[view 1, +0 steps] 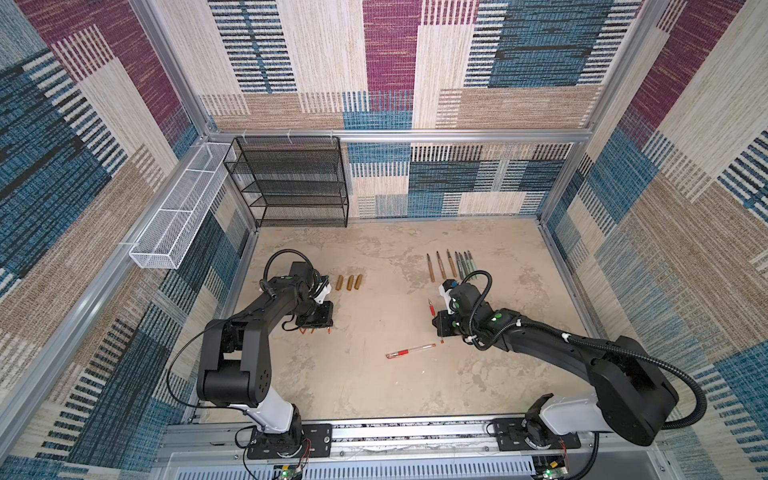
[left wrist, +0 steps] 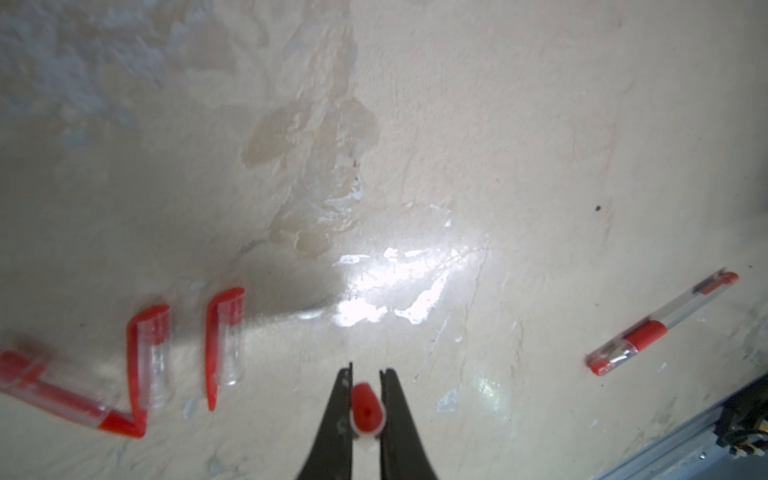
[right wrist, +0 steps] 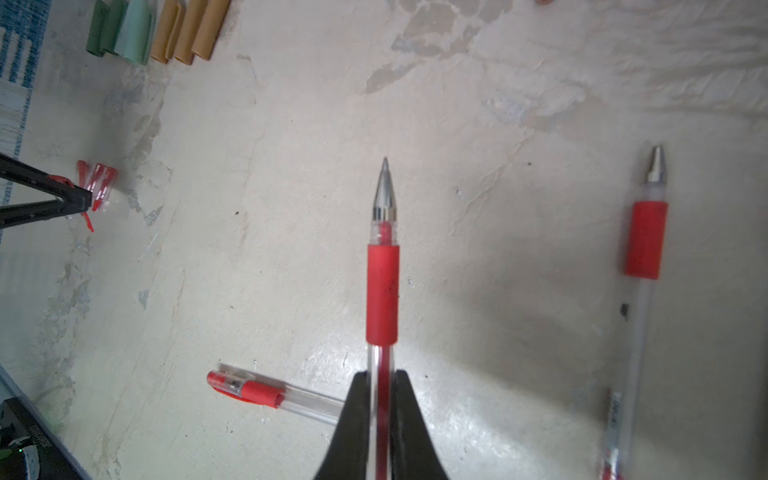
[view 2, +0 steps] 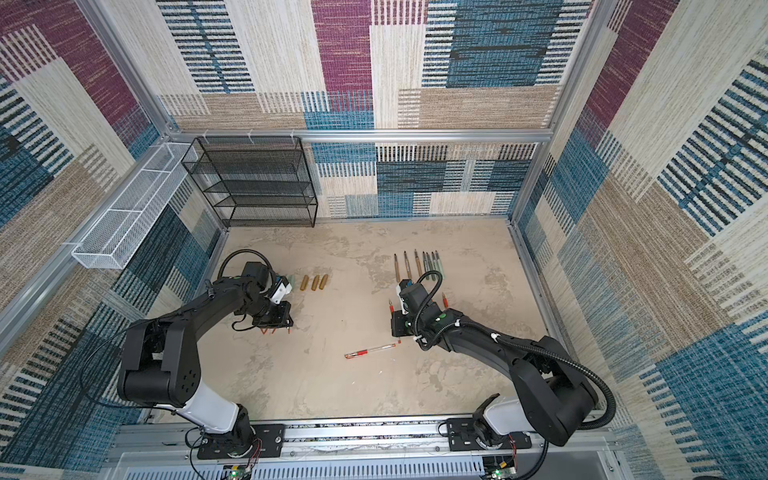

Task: Open the pen caps
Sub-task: 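Lower the red cap by the other caps while the right carries the pen away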

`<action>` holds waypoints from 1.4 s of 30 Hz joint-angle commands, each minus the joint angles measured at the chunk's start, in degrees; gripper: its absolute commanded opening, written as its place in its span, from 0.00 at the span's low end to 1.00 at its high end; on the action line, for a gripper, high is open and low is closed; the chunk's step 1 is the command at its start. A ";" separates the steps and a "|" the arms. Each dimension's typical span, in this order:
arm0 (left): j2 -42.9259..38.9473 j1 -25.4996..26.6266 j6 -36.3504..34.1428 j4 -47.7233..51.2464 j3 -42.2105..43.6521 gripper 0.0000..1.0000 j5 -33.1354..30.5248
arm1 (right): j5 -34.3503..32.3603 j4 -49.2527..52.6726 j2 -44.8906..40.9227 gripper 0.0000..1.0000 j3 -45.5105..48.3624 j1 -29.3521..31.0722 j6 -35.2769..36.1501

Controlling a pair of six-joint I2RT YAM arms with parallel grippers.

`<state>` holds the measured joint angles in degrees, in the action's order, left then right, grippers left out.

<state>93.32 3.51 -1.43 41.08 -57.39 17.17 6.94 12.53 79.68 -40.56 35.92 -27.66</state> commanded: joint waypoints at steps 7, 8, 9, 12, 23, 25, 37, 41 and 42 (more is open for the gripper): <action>4.96 0.71 -0.40 2.12 -2.89 0.14 -4.47 | 1.05 -0.88 1.61 0.00 0.38 -2.14 0.52; 5.29 0.80 -0.34 2.12 -3.06 0.16 -4.85 | 1.01 -1.02 1.54 0.00 0.52 -2.34 0.67; 5.51 0.86 -0.33 2.16 -3.24 0.18 -5.03 | 1.10 -1.03 1.49 0.00 0.52 -2.50 0.68; 5.87 1.08 -0.24 2.42 -3.52 0.24 -5.20 | 1.15 -1.08 1.75 0.00 0.73 -2.87 0.77; -1.16 1.81 0.38 1.91 -2.05 0.43 -4.53 | 0.26 0.42 1.98 0.00 0.75 -3.27 0.34; -3.82 1.85 0.17 1.03 -1.21 0.45 -4.43 | -0.12 0.66 2.36 0.00 0.57 -3.31 0.16; -21.49 0.21 -4.43 -5.05 5.76 0.66 4.35 | -3.86 4.07 7.71 0.02 -2.90 -4.61 -0.20; -25.10 -2.95 -2.43 -7.53 7.30 0.72 5.70 | -4.87 4.75 9.28 0.04 -3.62 -5.29 -0.47; -25.87 -3.53 -1.93 -8.26 7.67 0.73 6.14 | -5.03 4.82 9.57 0.04 -3.80 -5.41 -0.39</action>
<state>68.97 1.15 -4.19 35.88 -50.43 20.64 3.81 16.80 88.66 -43.59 30.70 -27.57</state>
